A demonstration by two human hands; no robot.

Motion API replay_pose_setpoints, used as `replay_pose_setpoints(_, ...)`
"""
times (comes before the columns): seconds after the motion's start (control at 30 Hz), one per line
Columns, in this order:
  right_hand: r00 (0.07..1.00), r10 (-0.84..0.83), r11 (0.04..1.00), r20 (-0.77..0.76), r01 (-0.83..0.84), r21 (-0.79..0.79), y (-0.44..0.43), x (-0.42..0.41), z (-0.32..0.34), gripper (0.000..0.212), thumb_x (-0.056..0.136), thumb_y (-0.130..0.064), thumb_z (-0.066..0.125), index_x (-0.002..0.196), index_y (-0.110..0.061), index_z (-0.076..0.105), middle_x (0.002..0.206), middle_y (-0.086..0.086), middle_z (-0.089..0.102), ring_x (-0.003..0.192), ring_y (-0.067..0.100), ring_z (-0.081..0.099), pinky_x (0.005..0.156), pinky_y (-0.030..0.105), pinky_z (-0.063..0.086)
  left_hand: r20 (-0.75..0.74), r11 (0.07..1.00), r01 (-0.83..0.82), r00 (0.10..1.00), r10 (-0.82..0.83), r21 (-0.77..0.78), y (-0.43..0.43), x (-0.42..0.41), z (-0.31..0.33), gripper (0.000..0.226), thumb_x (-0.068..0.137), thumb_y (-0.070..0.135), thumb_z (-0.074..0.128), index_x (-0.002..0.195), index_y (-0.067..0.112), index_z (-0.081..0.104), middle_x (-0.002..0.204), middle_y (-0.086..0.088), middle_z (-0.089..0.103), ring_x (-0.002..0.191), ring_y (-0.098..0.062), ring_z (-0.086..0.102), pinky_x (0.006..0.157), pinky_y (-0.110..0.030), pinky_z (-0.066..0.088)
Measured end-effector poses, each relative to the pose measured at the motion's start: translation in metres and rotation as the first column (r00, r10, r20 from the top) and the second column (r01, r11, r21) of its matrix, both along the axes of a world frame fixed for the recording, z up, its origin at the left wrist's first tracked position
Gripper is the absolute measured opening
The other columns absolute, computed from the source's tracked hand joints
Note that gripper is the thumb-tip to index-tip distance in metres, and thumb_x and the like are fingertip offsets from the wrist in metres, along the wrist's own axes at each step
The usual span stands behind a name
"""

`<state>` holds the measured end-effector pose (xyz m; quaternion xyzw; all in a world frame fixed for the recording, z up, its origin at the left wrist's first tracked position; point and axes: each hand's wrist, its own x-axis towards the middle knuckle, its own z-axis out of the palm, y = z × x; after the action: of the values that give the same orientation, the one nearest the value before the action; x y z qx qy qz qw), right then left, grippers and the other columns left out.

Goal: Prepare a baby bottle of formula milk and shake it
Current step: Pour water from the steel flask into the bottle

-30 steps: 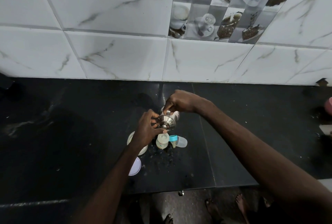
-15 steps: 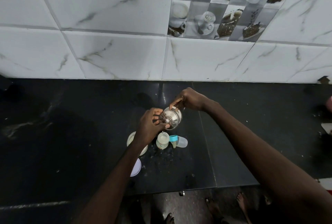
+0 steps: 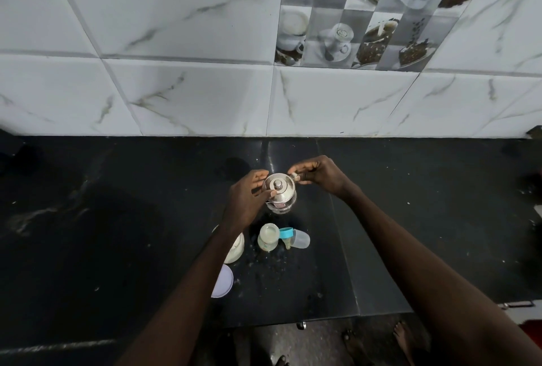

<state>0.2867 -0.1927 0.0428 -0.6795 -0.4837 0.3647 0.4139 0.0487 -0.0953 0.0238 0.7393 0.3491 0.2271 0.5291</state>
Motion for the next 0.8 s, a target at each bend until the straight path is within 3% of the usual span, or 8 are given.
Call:
replay_pose_setpoints(0.1, 0.981, -0.137, 0.991, -0.141, 0.137, -0.008, 0.004, -0.005, -0.018, 0.024, 0.088, -0.002, 0.075, 0.112, 0.002, 0.075, 0.106, 0.018, 0.077, 0.103, 0.030, 0.074, 0.095, 0.051, 0.059, -0.002, 0.999, -0.053, 0.999, 0.053, 0.008, 0.005, -0.001, -0.005, 0.041, 0.085, 0.018, 0.082, 0.121, 0.025, 0.066, 0.111, 0.013, 0.072, 0.102, 0.004, 0.068, 0.089, -0.016, 0.055)
replay_pose_setpoints(0.33, 0.915, -0.322, 0.944, -0.244, 0.329, -0.009, 0.032, -0.030, -0.044, 0.021, 0.088, 0.002, 0.074, 0.109, 0.000, 0.077, 0.103, 0.020, 0.077, 0.093, 0.023, 0.074, 0.090, 0.042, 0.061, -0.063, 0.989, -0.144, 0.987, 0.146, 0.040, 0.029, 0.002, -0.019, 0.038, 0.089, 0.014, 0.076, 0.127, 0.017, 0.068, 0.114, 0.007, 0.072, 0.100, -0.002, 0.065, 0.078, -0.001, 0.043)
replay_pose_setpoints(0.5, 0.882, -0.410, 0.908, -0.234, 0.419, -0.012, 0.056, -0.051, -0.062, 0.020, 0.087, 0.009, 0.070, 0.104, 0.000, 0.078, 0.097, 0.017, 0.078, 0.081, 0.010, 0.073, 0.075, 0.024, 0.061, -0.127, 0.973, -0.227, 0.965, 0.230, 0.033, 0.061, 0.010, -0.036, 0.034, 0.089, 0.009, 0.071, 0.123, 0.013, 0.070, 0.117, -0.002, 0.075, 0.106, -0.015, 0.068, 0.089, -0.022, 0.047)
replay_pose_setpoints(0.63, 0.856, -0.479, 0.874, -0.196, 0.486, -0.014, 0.078, -0.061, -0.073, 0.021, 0.085, 0.011, 0.069, 0.101, 0.000, 0.079, 0.095, 0.020, 0.078, 0.080, 0.013, 0.070, 0.072, 0.023, 0.060, -0.120, 0.962, -0.271, 0.956, 0.267, -0.021, 0.086, 0.013, -0.050, 0.041, 0.087, 0.007, 0.076, 0.127, 0.009, 0.069, 0.119, -0.008, 0.074, 0.111, -0.021, 0.069, 0.104, -0.038, 0.052)
replay_pose_setpoints(0.73, 0.849, -0.499, 0.864, -0.174, 0.502, -0.031, 0.093, -0.063, -0.079, 0.021, 0.085, 0.011, 0.069, 0.102, 0.001, 0.079, 0.094, 0.019, 0.079, 0.080, 0.014, 0.070, 0.072, 0.022, 0.060, -0.122, 0.958, -0.283, 0.953, 0.276, -0.041, 0.102, 0.015, -0.058, 0.042, 0.086, 0.005, 0.076, 0.127, 0.007, 0.069, 0.120, -0.011, 0.074, 0.111, -0.022, 0.069, 0.104, -0.037, 0.052)
replay_pose_setpoints(0.8, 0.848, -0.506, 0.861, -0.158, 0.507, -0.038, 0.103, -0.061, -0.085, 0.022, 0.085, 0.011, 0.069, 0.100, -0.002, 0.080, 0.093, 0.016, 0.079, 0.080, 0.014, 0.071, 0.076, 0.028, 0.062, -0.126, 0.956, -0.292, 0.950, 0.284, -0.044, 0.110, 0.016, -0.061, 0.042, 0.087, 0.006, 0.075, 0.128, 0.007, 0.068, 0.122, -0.012, 0.074, 0.111, -0.022, 0.069, 0.102, -0.032, 0.051)
